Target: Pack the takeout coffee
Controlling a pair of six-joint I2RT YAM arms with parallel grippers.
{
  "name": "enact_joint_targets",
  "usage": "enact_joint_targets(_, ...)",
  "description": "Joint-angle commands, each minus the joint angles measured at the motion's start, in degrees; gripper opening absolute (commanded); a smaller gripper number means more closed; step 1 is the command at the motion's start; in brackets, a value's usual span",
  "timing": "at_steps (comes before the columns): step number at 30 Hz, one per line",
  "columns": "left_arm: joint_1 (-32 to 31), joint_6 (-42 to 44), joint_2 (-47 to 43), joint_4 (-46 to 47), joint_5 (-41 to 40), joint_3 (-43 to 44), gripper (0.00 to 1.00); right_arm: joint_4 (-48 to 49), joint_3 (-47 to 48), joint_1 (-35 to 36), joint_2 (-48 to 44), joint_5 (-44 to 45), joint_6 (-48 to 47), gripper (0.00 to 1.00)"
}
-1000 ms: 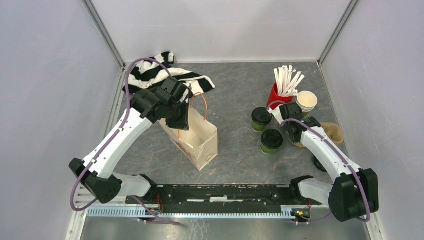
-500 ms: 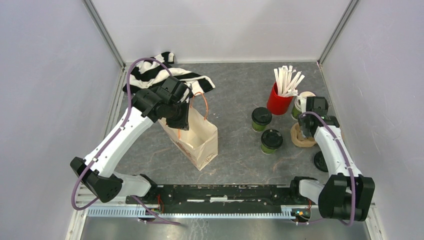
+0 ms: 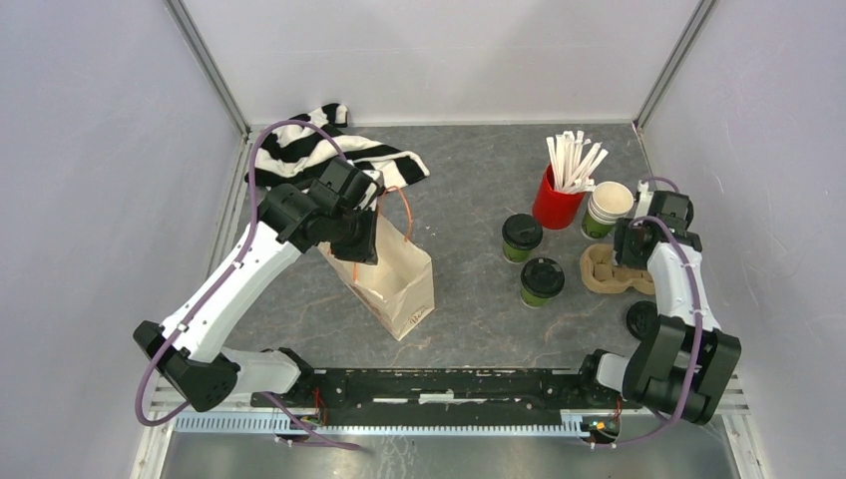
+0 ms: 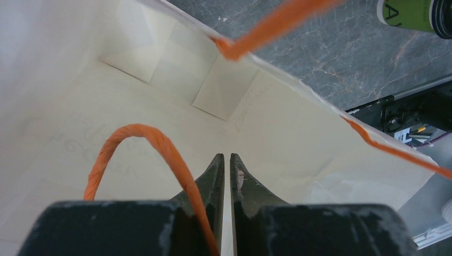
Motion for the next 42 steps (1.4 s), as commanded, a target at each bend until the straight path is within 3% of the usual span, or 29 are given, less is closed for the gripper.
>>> enact_joint_targets(1,-1.32,3.41,-1.98,1.48,-1.39,0.0,0.15,3.3,3.6,-4.42,2.0,-6.76,3.67,0.6)
enact_joint_targets(11,-3.7,3.88,-2.02,1.08,-5.39,0.55,0.15,4.12,3.88,-8.21,4.23,-9.31,4.24,0.54)
enact_joint_targets(33,-4.49,3.9,-1.58,1.12,-6.28,0.51,0.15,3.72,1.35,-8.68,4.31,-10.22,3.94,0.56)
enact_joint_targets(42,-4.75,3.98,-1.36,1.21,-6.64,0.59,0.15,3.21,2.71,-8.64,4.11,-9.06,4.0,0.37)
